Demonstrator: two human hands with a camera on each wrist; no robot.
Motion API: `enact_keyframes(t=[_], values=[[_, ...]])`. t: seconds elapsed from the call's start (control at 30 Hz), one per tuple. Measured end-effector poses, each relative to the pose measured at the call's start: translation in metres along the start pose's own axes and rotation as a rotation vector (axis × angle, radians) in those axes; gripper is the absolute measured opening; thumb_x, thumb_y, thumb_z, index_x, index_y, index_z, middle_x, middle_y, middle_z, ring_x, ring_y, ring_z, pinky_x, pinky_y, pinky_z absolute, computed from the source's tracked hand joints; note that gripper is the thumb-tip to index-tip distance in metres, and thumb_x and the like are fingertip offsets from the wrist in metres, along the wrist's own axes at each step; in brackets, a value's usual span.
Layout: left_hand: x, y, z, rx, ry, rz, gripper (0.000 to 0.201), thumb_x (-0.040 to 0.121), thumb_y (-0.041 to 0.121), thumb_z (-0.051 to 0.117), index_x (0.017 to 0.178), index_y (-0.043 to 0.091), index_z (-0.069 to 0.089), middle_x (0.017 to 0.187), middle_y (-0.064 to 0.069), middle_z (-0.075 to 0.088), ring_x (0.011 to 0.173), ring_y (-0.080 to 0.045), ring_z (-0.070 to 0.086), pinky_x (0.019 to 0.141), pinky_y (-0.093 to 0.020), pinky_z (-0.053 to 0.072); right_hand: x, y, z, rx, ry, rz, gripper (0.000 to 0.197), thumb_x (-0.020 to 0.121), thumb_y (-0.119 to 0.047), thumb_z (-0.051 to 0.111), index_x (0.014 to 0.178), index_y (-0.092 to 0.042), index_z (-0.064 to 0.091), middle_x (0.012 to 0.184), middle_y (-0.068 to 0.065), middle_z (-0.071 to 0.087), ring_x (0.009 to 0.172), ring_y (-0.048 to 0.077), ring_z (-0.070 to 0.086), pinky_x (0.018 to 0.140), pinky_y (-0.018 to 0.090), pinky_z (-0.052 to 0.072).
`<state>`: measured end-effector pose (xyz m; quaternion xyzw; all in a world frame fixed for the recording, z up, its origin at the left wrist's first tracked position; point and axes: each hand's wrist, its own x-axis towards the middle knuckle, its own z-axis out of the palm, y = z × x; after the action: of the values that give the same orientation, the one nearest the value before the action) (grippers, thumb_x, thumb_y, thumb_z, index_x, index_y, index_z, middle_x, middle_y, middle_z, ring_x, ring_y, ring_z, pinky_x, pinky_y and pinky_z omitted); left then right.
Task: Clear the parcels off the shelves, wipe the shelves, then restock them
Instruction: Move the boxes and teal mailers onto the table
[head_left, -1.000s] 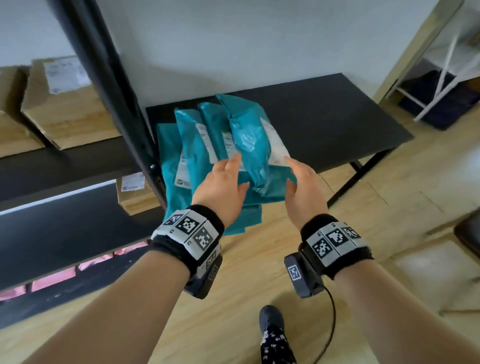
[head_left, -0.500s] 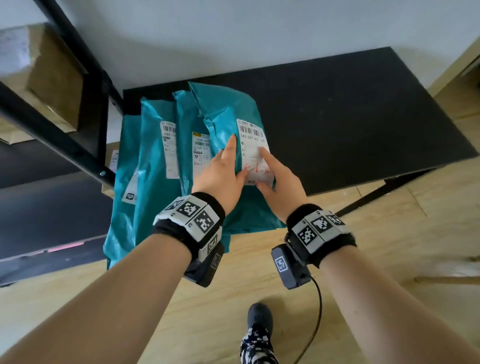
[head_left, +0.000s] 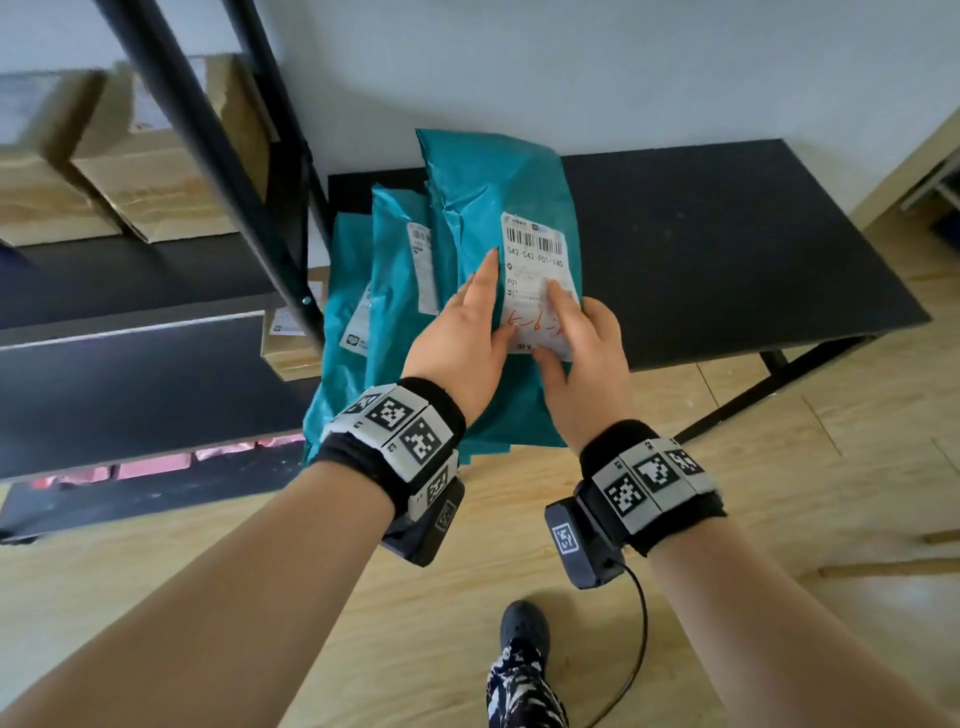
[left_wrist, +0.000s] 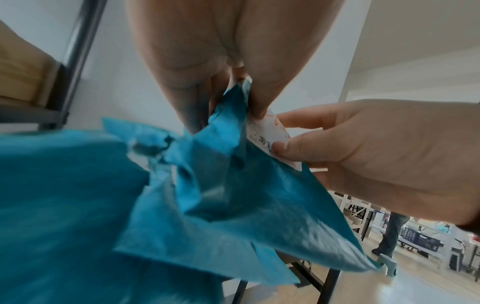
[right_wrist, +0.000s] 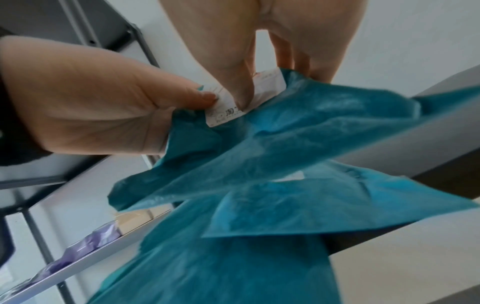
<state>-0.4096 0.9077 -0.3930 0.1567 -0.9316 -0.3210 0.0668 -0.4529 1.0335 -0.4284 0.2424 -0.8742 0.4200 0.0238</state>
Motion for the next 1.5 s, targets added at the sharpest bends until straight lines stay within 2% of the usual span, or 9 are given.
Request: enact_keyframes(t=[0.17, 0.33, 0.47, 0.67, 0.93, 1.1, 1.2, 1.3, 1.5], values=[[-0.085, -0.04, -0.052, -0.004, 0.037, 0.0, 0.069, 0.096, 0.025, 0.046, 0.151, 0.022, 0.004, 0.148, -0.006, 0.036, 0.124, -0.022, 0.047, 0.095, -0.032, 0.04, -0.067, -0.072, 0.031, -0.007, -0.027, -0.037, 0.056, 0.09, -0.007, 0.056, 0.142, -0.015, 0.038, 0.13, 0.012, 0.04, 0.118, 0.022, 0.042, 0.096, 0.016, 0.03], [-0.172, -0.109, -0.104, -0.016, 0.053, -0.112, 0.069, 0.096, 0.024, 0.047, 0.151, 0.024, 0.005, 0.145, -0.008, 0.039, 0.121, -0.025, 0.051, 0.094, -0.036, 0.043, -0.134, -0.142, 0.094, 0.023, -0.155, -0.069, 0.057, 0.089, -0.008, 0.056, 0.143, -0.014, 0.037, 0.129, 0.014, 0.039, 0.117, 0.025, 0.043, 0.097, 0.023, 0.033], [-0.229, -0.175, -0.129, -0.033, 0.047, -0.238, 0.067, 0.097, 0.023, 0.046, 0.151, 0.024, 0.006, 0.143, -0.007, 0.042, 0.118, -0.023, 0.053, 0.091, -0.033, 0.044, -0.178, -0.18, 0.154, 0.06, -0.281, -0.098, 0.057, 0.087, -0.006, 0.058, 0.141, -0.011, 0.04, 0.126, 0.019, 0.043, 0.117, 0.033, 0.046, 0.101, 0.038, 0.04], [-0.263, -0.262, -0.127, -0.135, 0.039, -0.385, 0.066, 0.095, 0.019, 0.05, 0.15, 0.02, 0.012, 0.141, -0.008, 0.045, 0.122, -0.023, 0.05, 0.1, -0.033, 0.043, -0.201, -0.199, 0.226, 0.019, -0.497, -0.111, 0.058, 0.091, -0.01, 0.053, 0.145, -0.016, 0.033, 0.131, 0.014, 0.038, 0.121, 0.028, 0.043, 0.105, 0.035, 0.038], [-0.198, -0.374, -0.104, -0.153, -0.045, -0.522, 0.066, 0.092, 0.014, 0.051, 0.149, 0.017, 0.018, 0.141, -0.007, 0.045, 0.125, -0.026, 0.048, 0.102, -0.042, 0.043, -0.152, -0.169, 0.334, 0.01, -0.61, -0.06, 0.058, 0.092, -0.007, 0.05, 0.146, -0.016, 0.03, 0.135, 0.01, 0.035, 0.125, 0.023, 0.04, 0.107, 0.025, 0.031], [-0.127, -0.446, -0.081, -0.059, -0.071, -0.588, 0.065, 0.092, 0.015, 0.053, 0.149, 0.017, 0.021, 0.141, -0.012, 0.038, 0.128, -0.027, 0.042, 0.104, -0.033, 0.036, -0.102, -0.135, 0.412, -0.034, -0.619, -0.02, 0.059, 0.094, -0.01, 0.048, 0.148, -0.018, 0.026, 0.143, 0.007, 0.03, 0.129, 0.021, 0.036, 0.107, 0.022, 0.027], [-0.089, -0.487, -0.061, -0.054, -0.057, -0.573, 0.063, 0.09, 0.015, 0.054, 0.147, 0.018, 0.027, 0.134, -0.014, 0.044, 0.121, -0.028, 0.047, 0.102, -0.034, 0.04, -0.076, -0.113, 0.457, -0.083, -0.604, -0.012, 0.058, 0.094, -0.01, 0.048, 0.148, -0.017, 0.026, 0.145, 0.009, 0.027, 0.131, 0.022, 0.034, 0.109, 0.022, 0.024], [-0.059, -0.524, -0.042, -0.108, -0.038, -0.507, 0.058, 0.086, 0.012, 0.055, 0.14, 0.018, 0.038, 0.126, -0.01, 0.055, 0.112, -0.026, 0.056, 0.095, -0.042, 0.05, -0.055, -0.094, 0.497, -0.12, -0.584, -0.004, 0.056, 0.094, -0.011, 0.048, 0.147, -0.014, 0.028, 0.147, 0.01, 0.024, 0.134, 0.022, 0.031, 0.108, 0.02, 0.02], [-0.006, -0.573, -0.02, -0.125, -0.028, -0.433, 0.049, 0.09, 0.01, 0.053, 0.137, 0.013, 0.039, 0.125, -0.009, 0.058, 0.11, -0.028, 0.057, 0.094, -0.041, 0.048, -0.013, -0.064, 0.56, -0.203, -0.51, 0.007, 0.057, 0.094, -0.013, 0.05, 0.146, -0.01, 0.028, 0.145, 0.012, 0.026, 0.131, 0.024, 0.034, 0.104, 0.02, 0.025]])
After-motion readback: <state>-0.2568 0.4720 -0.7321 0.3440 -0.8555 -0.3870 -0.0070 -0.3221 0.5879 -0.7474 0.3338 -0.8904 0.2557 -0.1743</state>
